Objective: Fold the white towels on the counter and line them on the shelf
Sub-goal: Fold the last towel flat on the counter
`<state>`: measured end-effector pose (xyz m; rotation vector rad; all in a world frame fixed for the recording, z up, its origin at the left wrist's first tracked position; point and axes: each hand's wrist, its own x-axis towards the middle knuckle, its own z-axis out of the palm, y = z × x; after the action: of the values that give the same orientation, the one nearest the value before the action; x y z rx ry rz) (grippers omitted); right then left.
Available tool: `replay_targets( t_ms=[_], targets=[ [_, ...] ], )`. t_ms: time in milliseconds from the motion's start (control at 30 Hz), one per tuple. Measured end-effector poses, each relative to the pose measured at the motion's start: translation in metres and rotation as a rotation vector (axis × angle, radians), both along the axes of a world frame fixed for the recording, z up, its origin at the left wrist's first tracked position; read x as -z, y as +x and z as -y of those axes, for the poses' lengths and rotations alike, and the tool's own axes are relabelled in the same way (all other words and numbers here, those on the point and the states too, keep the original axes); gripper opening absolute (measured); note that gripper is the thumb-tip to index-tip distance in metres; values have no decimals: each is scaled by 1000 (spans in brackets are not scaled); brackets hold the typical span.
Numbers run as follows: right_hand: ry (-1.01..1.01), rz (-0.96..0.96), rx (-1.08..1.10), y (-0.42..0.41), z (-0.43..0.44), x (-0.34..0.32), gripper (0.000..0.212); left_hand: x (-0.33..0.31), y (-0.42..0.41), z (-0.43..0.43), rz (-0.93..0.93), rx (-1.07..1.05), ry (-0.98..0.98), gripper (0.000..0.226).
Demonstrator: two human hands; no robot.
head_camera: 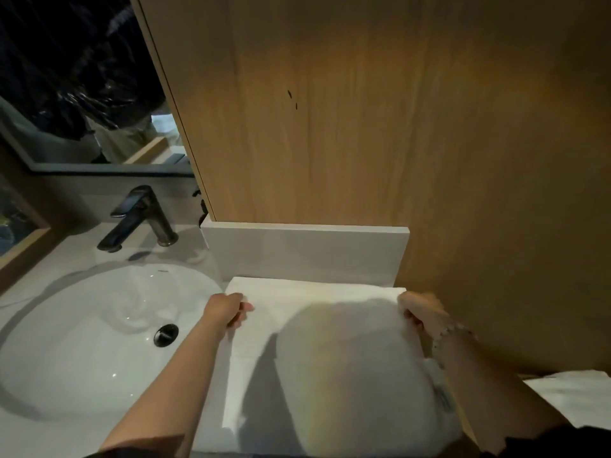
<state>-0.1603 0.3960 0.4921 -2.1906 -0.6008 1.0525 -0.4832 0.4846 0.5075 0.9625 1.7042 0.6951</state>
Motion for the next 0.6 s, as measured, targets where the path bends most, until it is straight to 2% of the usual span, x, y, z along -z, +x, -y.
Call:
replay_targets(
  t_ms=[33,167,233,400,600],
  targets=[
    [21,-66,40,1,-4,7,26,2,1,-5,63,-5,-43,14],
    [9,-219,131,0,-12,19,33,12,-2,-16,117,-39,-63,6],
    [-1,-272,138,-2,-12,18,37,15,-4,-18,143,-63,-50,11],
    [51,-428,207,-1,-4,13,30,16,-4,-18,178,-102,-28,12],
    [112,-534,298,0,-1,18,29,21,-5,-20,269,-97,-107,9]
  ],
)
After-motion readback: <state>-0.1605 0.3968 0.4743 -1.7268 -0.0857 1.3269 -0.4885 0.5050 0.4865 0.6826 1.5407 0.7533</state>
